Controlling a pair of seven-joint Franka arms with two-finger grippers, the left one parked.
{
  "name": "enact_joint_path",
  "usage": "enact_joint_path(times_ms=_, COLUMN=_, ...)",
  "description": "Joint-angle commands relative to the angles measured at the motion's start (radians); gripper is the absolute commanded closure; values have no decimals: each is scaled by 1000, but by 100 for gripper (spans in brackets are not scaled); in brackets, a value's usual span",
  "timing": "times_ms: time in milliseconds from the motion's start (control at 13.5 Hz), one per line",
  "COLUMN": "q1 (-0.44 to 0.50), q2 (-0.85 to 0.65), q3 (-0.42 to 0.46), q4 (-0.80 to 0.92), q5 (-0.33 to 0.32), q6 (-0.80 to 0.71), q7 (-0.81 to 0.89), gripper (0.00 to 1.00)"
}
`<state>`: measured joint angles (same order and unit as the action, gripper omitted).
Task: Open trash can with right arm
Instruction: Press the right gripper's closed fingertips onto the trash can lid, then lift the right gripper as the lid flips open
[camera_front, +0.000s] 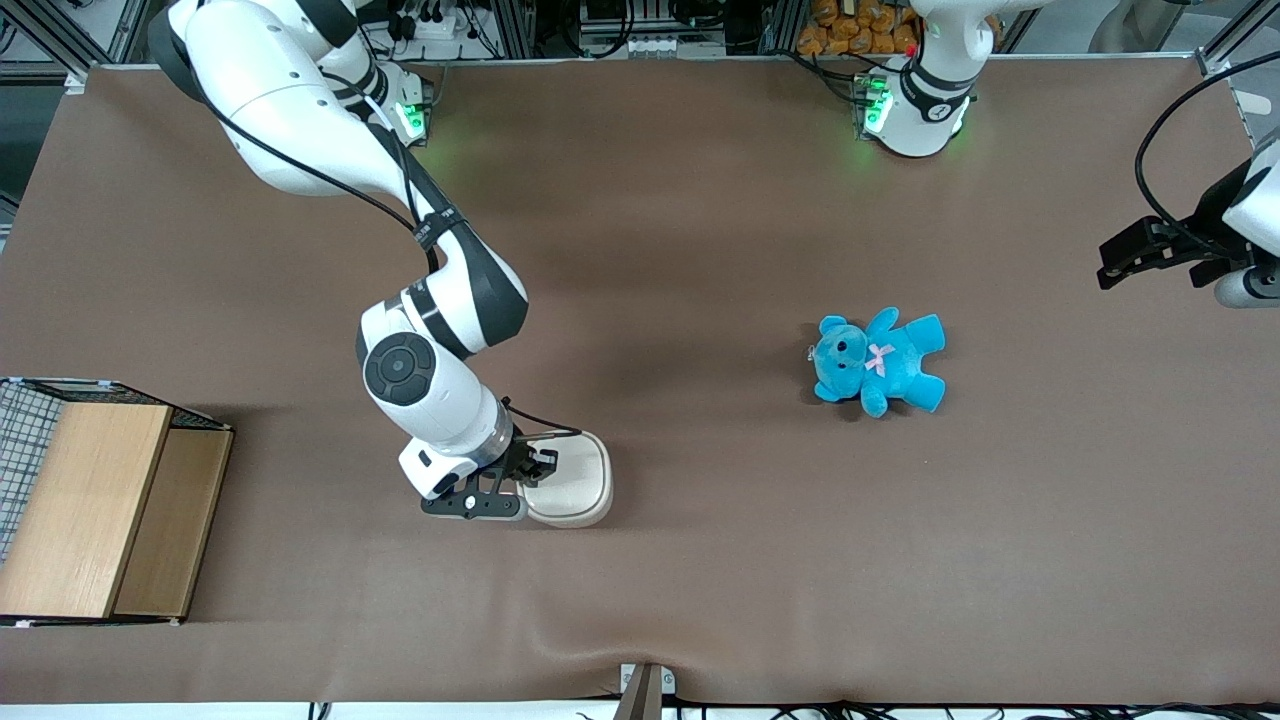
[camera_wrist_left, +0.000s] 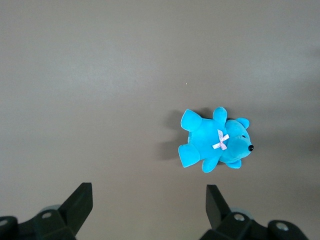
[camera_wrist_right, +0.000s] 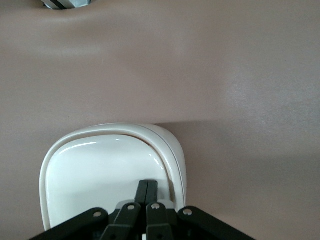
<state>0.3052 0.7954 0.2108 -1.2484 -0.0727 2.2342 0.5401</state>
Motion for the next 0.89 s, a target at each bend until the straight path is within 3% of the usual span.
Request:
enact_joint_path(times_ms=0, q1=8, q2=28, q3=-4, q4=1, q5=-24, q6=22, q7=23, gripper=100)
enact_joint_path(times_ms=817, q1=-3, q2=18, q3=38, q4=138, q5=34, q6=-168, q7=87, gripper=100)
